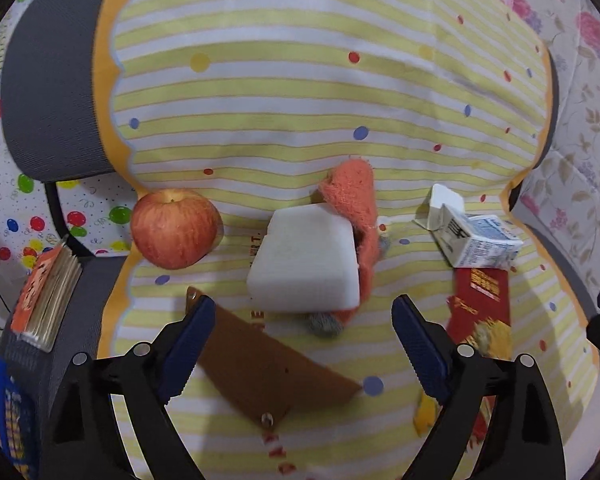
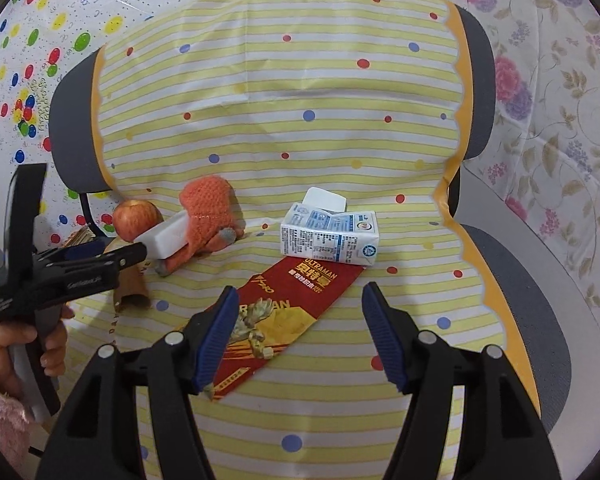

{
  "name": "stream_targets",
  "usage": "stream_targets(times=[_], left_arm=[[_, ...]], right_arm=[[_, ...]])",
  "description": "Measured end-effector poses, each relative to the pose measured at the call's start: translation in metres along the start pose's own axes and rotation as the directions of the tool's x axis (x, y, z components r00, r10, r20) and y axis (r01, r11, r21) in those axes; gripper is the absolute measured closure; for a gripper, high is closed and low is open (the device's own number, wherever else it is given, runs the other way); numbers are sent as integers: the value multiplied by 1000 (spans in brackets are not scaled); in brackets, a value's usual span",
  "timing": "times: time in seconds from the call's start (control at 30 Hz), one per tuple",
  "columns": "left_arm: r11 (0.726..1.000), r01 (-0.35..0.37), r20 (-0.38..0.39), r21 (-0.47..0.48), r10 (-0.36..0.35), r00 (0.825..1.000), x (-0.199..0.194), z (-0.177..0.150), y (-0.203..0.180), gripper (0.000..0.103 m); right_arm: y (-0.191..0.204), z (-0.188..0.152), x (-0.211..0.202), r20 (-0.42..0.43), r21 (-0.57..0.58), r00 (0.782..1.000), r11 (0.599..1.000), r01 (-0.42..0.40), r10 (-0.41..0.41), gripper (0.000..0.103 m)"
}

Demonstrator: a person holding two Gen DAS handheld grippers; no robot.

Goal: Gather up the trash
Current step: 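Grasp the white foam block with the left tool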

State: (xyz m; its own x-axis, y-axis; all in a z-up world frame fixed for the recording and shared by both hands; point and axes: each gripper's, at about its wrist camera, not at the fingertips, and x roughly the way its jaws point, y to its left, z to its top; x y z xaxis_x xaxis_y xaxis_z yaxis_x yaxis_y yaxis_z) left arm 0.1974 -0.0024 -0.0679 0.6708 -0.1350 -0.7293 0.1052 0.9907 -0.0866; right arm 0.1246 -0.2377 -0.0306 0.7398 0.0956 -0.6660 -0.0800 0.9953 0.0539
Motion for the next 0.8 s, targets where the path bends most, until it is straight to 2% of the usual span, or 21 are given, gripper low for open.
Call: stream_targets(times=[0.1,0.2,0.23,0.27,0.37,0.6,0.8], left_arm=[[1000,-10,-9,12,10,1000,15,8,0,14],[1000,11,-43,-12,-11,999,31,16,3,16],[1000,21,-48,-21,-22,999,33,17,4,19],[999,32,-56,-30,-34,998,34,17,4,34],[998,50,-58,-26,-52,997,32,15,3,41],[996,85,62,28,-87,994,-44,-8,1,44],[997,82,164,9,-83,983,-96,-13,11,43]], right_arm=[[-6,0,8,-12,8,1000,1000,10,-10,40],[-12,0,13,-22,23,1000,1000,15,-14,40],[-13,0,13,-23,24,1000,1000,17,-16,40],[-14,-1,13,-26,27,999,999,20,-19,40],[-16,-4,12,-32,37,999,999,21,-20,40],[-20,-6,3,-19,47,999,999,27,-26,40],[-27,-4,12,-23,64,999,998,23,-22,40]])
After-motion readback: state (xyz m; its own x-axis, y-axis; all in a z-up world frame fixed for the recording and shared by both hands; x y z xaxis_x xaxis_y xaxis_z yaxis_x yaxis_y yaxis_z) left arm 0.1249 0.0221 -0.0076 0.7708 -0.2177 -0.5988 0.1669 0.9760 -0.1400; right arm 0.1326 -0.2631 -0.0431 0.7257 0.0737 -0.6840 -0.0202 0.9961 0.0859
